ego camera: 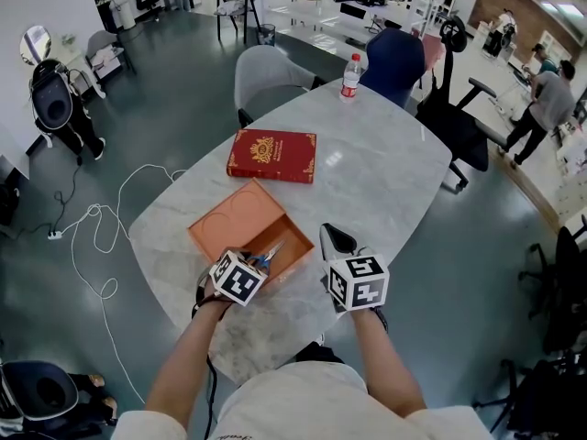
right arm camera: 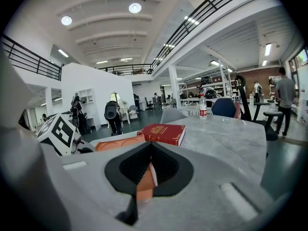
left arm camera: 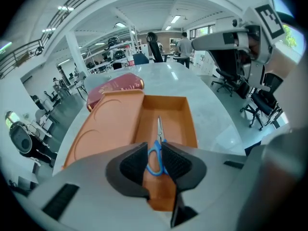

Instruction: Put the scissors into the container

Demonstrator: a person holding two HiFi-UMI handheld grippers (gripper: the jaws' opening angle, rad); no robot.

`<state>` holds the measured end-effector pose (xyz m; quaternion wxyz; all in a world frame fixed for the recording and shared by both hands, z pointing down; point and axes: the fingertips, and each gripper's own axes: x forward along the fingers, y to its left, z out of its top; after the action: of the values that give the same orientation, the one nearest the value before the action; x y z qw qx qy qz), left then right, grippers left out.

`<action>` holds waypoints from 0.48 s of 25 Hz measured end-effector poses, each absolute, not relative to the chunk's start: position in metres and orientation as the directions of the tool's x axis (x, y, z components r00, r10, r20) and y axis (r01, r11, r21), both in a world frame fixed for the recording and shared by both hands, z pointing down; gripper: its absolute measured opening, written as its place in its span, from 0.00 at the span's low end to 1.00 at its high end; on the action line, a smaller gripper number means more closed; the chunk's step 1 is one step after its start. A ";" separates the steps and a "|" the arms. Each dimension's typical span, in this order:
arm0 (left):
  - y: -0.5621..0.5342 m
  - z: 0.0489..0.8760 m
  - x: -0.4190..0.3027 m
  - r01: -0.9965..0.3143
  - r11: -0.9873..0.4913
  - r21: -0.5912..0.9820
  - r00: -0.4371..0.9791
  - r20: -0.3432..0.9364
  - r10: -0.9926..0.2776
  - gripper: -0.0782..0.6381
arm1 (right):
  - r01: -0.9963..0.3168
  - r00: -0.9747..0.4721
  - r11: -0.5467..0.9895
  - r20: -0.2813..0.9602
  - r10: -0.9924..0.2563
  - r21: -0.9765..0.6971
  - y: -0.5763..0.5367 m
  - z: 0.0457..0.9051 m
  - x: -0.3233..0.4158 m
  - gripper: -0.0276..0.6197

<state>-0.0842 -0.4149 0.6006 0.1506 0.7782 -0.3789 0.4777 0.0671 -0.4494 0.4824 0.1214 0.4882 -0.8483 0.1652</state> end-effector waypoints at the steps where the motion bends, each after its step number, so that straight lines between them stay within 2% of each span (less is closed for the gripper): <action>1: -0.414 0.596 -0.086 -0.740 -0.661 -0.129 0.260 0.850 -0.458 0.23 | -0.869 -0.493 0.469 0.366 -0.789 -0.160 -0.447 0.481 0.066 0.05; 12: -0.406 0.546 -0.101 -0.800 -0.590 -0.108 0.335 0.735 -0.589 0.22 | -0.880 -0.474 0.454 0.341 -0.812 -0.140 -0.418 0.463 0.057 0.05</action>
<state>-0.1008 -0.4057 0.5462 0.1382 0.8053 -0.4313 0.3826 0.0570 -0.4184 0.4631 0.1131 0.5004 -0.8452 0.1497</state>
